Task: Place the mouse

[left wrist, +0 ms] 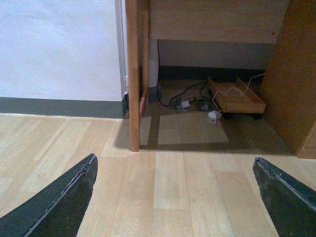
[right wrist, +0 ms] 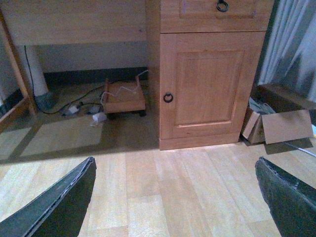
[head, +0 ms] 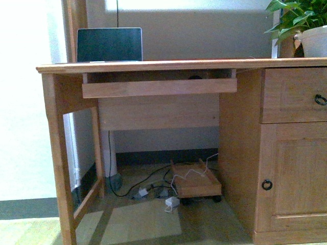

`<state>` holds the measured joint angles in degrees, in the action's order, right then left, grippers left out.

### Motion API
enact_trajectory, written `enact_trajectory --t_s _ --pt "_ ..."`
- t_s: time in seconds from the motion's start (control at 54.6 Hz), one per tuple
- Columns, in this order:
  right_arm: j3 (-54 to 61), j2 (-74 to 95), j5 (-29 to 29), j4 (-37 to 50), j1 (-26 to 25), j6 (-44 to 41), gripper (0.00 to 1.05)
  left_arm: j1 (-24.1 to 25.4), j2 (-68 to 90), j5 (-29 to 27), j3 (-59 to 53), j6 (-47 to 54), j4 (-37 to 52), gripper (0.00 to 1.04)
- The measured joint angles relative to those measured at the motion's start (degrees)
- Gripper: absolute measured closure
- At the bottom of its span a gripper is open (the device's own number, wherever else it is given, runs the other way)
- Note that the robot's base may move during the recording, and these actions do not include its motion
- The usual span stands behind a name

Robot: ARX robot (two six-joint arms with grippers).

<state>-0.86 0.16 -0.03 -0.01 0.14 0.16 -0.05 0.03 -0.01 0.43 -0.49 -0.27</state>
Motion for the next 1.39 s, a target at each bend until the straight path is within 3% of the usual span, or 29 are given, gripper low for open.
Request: enact_trajectory --t_s 1.393 --pt "0.0 0.0 0.11 -0.02 -0.02 0.0 0.07 0.0 0.0 0.0 0.0 0.0 0.0 0.08"
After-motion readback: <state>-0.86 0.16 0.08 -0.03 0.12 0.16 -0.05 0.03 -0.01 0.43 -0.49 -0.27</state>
